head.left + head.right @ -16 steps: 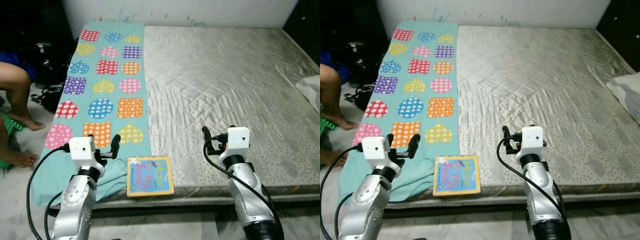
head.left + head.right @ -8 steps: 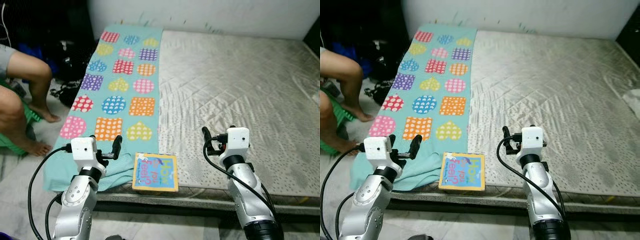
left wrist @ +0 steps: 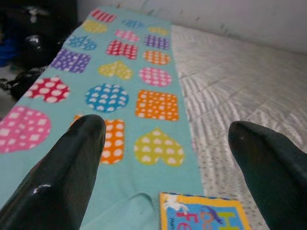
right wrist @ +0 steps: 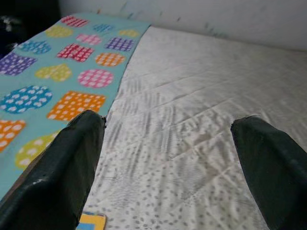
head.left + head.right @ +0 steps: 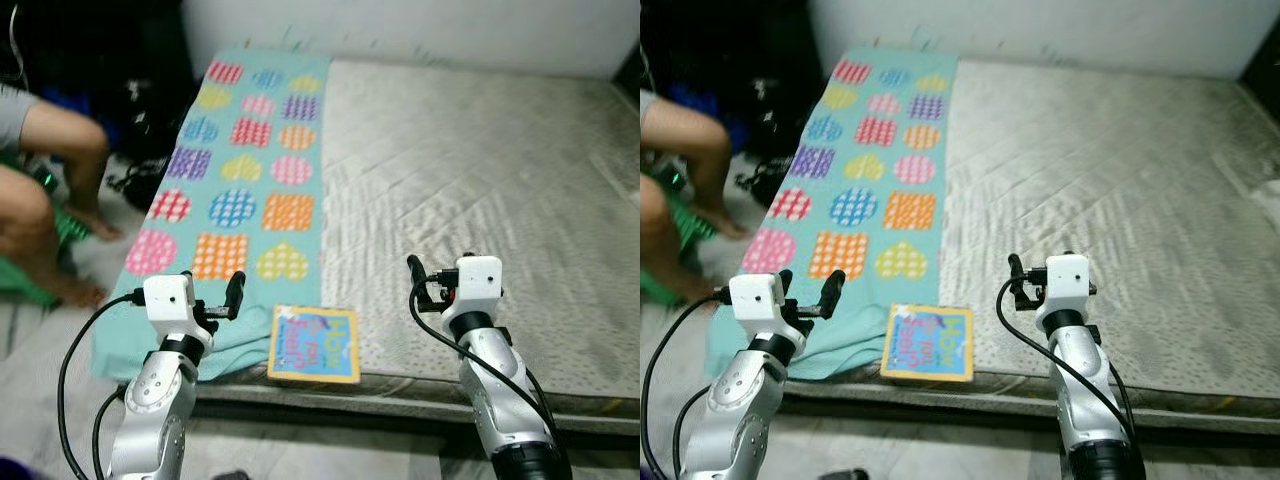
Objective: Clean up the room
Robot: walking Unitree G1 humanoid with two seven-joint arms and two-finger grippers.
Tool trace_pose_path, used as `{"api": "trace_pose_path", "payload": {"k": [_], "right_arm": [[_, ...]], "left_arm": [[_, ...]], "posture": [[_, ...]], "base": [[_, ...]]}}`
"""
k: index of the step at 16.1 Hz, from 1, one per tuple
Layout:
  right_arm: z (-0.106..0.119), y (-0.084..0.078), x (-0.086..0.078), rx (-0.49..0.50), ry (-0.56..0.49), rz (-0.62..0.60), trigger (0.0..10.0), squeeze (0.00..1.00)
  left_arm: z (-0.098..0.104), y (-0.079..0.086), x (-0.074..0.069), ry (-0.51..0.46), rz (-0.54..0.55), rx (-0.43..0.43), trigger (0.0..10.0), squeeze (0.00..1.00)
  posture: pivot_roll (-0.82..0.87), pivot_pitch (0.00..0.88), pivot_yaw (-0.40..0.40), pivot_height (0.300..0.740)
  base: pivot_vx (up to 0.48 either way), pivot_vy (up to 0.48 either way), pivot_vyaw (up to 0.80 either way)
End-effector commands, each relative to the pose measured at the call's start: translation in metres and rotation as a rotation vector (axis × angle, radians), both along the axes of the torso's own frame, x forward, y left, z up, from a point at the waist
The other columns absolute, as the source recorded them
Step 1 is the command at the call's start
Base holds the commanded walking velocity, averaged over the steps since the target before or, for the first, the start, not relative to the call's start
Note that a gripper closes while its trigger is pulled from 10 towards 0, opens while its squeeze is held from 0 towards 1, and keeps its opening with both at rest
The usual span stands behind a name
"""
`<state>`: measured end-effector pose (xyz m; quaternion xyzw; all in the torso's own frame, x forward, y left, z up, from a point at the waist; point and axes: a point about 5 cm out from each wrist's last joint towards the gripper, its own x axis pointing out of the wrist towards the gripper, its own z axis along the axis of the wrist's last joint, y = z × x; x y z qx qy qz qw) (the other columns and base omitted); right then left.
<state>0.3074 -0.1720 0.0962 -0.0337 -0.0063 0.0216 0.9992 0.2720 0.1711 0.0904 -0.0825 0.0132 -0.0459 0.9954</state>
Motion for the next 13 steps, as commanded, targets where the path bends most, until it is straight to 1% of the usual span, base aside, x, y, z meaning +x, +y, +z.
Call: {"api": "trace_pose_path", "payload": {"k": [1,2,3,8,11,13], "right_arm": [[-0.0049,-0.0021,-0.0017,-0.003,0.021,-0.006,10.0,0.0],[-0.0053,-0.0024,-0.0017,-0.003,0.022,-0.008,10.0,0.0],[-0.0055,-0.0024,-0.0017,-0.002,0.024,-0.009,10.0,0.0],[-0.0053,-0.0037,-0.0016,-0.004,0.023,-0.014,10.0,0.0],[-0.0053,-0.003,-0.001,-0.004,0.022,-0.011,10.0,0.0],[-0.0056,-0.0029,-0.001,-0.005,0.023,-0.011,10.0,0.0]], "left_arm": [[-0.0022,0.0002,-0.0019,0.014,-0.003,0.004,10.0,0.0],[-0.0021,0.0001,-0.0017,0.014,-0.005,0.005,10.0,0.0],[-0.0016,-0.0001,-0.0014,0.008,-0.009,0.002,10.0,0.0],[-0.0017,-0.0005,-0.0005,0.013,-0.013,0.004,10.0,0.0],[-0.0018,0.0004,-0.0001,0.011,-0.009,0.005,10.0,0.0],[-0.0023,0.0007,-0.0001,0.016,-0.01,0.009,10.0,0.0]], "posture": [[-0.05,0.151,-0.029,0.74],[-0.05,0.151,-0.028,0.74],[-0.05,0.151,-0.027,0.74],[-0.05,0.151,-0.027,0.74],[-0.05,0.151,-0.027,0.74],[-0.05,0.151,-0.027,0.74]], "base": [[0.0,0.0,0.0],[0.0,0.0,0.0],[0.251,0.0,0.0],[0.296,0.0,-0.51],[0.282,0.0,0.0],[0.0,0.0,0.0]]}}
